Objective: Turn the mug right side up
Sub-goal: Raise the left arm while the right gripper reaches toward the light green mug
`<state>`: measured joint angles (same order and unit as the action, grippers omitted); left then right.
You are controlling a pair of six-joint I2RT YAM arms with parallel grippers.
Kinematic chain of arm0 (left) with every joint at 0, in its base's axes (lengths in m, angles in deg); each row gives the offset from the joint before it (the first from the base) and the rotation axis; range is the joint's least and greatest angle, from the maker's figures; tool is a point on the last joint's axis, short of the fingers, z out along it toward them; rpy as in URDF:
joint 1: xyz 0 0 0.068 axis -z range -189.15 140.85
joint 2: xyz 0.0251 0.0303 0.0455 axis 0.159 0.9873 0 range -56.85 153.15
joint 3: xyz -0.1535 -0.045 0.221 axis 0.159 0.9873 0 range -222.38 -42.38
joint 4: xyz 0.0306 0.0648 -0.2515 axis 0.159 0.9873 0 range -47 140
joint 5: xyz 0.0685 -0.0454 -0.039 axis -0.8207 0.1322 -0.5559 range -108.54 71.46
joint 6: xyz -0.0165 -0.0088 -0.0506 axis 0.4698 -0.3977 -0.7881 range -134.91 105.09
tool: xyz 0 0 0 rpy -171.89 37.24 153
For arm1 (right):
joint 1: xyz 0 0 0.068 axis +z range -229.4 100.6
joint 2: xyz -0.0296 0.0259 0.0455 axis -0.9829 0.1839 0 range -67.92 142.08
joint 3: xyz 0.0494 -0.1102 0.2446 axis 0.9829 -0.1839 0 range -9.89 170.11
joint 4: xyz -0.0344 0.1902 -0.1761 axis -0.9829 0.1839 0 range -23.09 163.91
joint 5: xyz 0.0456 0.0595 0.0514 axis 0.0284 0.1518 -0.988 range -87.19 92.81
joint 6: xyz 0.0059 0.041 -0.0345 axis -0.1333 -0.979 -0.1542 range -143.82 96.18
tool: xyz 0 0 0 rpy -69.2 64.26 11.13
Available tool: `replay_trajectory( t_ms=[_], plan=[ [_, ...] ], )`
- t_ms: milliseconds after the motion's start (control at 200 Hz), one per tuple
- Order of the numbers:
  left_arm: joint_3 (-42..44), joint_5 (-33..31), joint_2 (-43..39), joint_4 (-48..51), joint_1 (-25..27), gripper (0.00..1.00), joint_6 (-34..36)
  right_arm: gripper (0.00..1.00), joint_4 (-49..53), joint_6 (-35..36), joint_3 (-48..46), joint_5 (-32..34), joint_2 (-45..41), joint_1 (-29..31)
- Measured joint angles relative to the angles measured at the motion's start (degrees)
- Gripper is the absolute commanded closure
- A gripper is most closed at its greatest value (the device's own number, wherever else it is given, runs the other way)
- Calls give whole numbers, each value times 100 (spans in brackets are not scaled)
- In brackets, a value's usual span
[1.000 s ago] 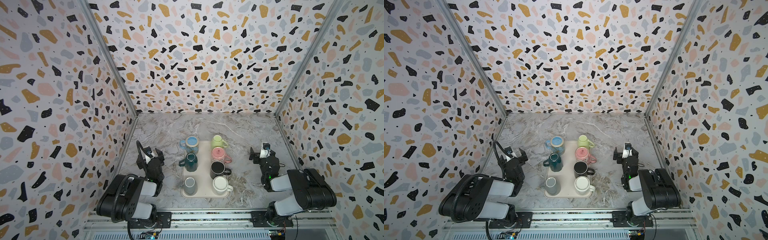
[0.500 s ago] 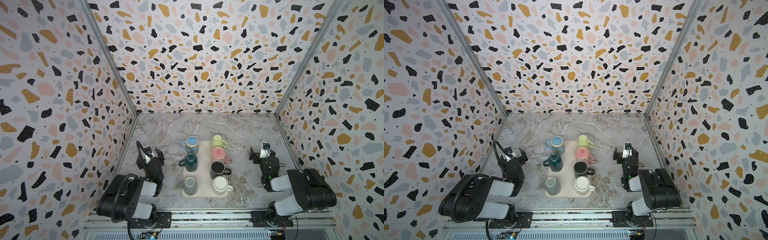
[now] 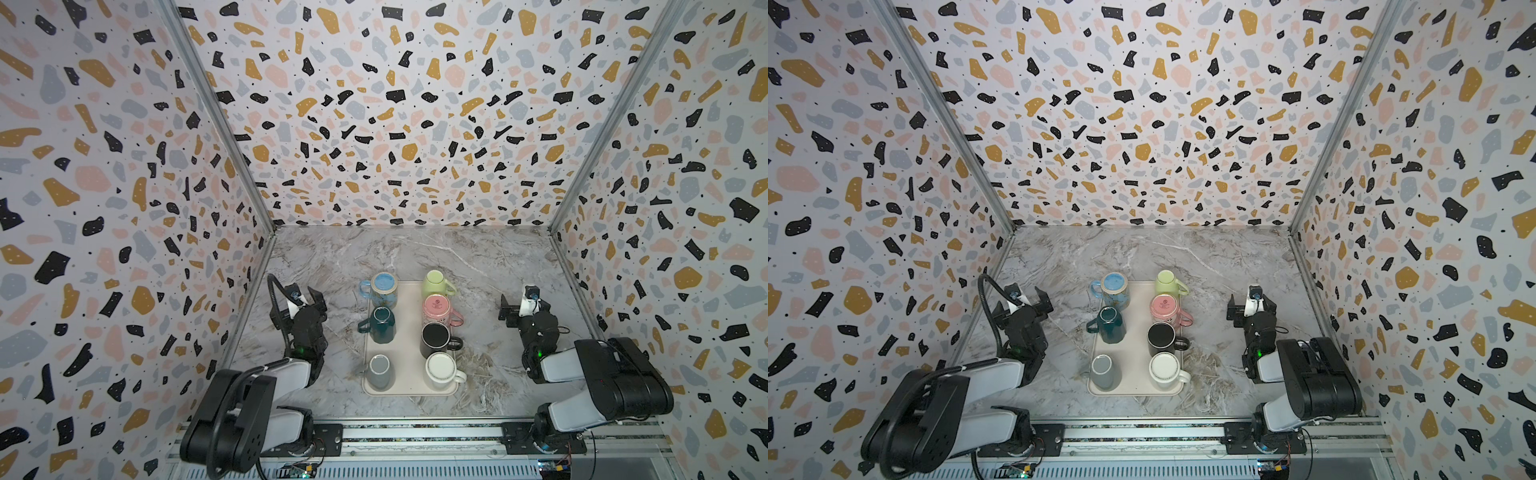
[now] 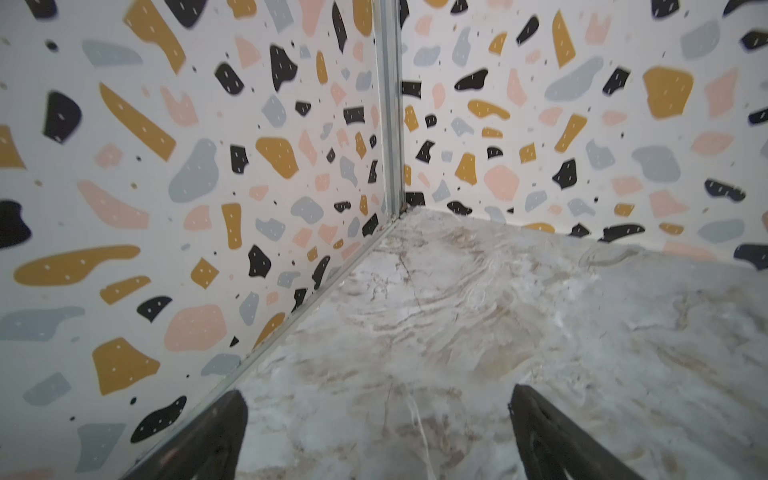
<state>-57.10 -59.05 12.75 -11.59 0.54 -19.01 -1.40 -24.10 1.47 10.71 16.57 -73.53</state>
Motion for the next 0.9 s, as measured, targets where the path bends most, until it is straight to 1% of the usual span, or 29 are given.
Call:
replay_trajectory(
  t_ms=[140,295,400,521,621,696,766,801,851,901],
  plan=[
    [-334,-11,-774,761,0,0,-221,4,1102,-4,708,155,-527,92],
    [-909,227,-1080,1871,-4,0,-505,6,2715,-313,1709,153,-1038,142],
    [-1303,544,-1285,2535,-4,0,-688,11,3897,-721,2304,-94,-1257,175],
    [-1685,1152,-1488,3189,-4,0,-883,18,5305,-1296,3018,-533,-1250,188],
    [-1954,1746,-1545,3626,-4,0,-1038,21,6288,-1873,3633,-1224,-1080,186],
    [-2087,2173,-1550,3910,-4,0,-1163,20,6601,-2398,3829,-1976,-960,186],
    [-2203,2538,-1523,4166,-15,0,-1257,20,6653,-3016,3812,-2837,-833,173],
    [-2282,2745,-1484,4295,-31,0,-1314,18,6594,-3324,3764,-3244,-741,168],
    [-2396,3064,-1414,4459,-59,0,-1377,17,6406,-3840,3635,-3851,-560,164],
    [-2500,3364,-1346,4566,-111,0,-1447,16,6207,-4330,3477,-4308,-376,164]
  ],
)
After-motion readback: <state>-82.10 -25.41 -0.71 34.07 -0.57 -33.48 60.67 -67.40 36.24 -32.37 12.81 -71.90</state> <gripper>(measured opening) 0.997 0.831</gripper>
